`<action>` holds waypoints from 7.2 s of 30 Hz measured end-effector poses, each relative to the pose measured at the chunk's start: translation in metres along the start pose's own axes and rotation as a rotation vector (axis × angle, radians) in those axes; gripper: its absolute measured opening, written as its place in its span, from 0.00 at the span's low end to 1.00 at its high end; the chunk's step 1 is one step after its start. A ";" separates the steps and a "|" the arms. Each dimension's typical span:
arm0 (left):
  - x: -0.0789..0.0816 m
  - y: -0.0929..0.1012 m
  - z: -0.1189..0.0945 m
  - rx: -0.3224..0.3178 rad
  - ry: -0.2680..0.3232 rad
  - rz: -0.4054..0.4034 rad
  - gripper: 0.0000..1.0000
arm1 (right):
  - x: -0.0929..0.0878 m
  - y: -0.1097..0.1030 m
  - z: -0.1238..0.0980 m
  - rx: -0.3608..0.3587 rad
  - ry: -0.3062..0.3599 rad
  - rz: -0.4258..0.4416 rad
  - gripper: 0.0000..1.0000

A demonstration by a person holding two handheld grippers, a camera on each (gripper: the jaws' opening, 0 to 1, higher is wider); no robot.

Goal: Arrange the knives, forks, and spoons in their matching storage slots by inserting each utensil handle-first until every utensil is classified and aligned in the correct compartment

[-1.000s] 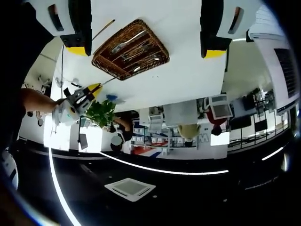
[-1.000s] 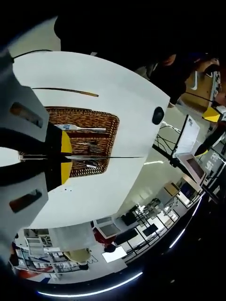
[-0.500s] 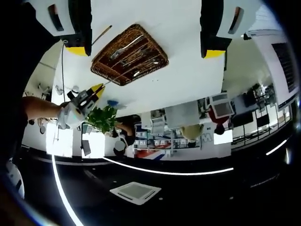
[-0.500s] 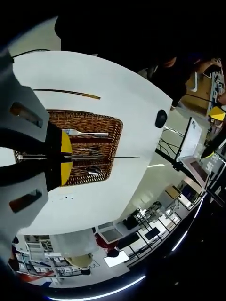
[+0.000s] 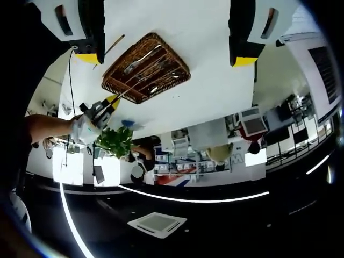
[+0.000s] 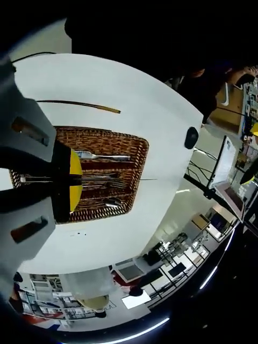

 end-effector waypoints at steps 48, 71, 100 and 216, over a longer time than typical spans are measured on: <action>-0.013 -0.022 -0.019 0.042 -0.038 -0.038 1.00 | -0.049 -0.071 0.087 0.240 -0.037 0.012 0.00; -0.018 -0.021 -0.018 0.047 -0.028 -0.053 1.00 | -0.053 -0.066 0.085 0.249 -0.057 0.222 0.08; 0.010 0.002 0.014 -0.055 0.069 0.061 1.00 | -0.013 0.024 -0.039 -0.032 0.166 0.630 0.85; -0.022 0.078 0.062 -0.151 -0.040 0.116 1.00 | -0.154 -0.091 -0.060 -0.037 0.025 0.719 0.53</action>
Point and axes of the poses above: the point that each gripper's makers call its tool centre point, and the gripper's own axes: z roughly forward along the fingers, y roughly to its right, x roughly out of its top, the point moved 1 cm from there along -z, roughly backward along the fingers, and after that the axes turned 9 degrees about -x, right-handed, at the moved point
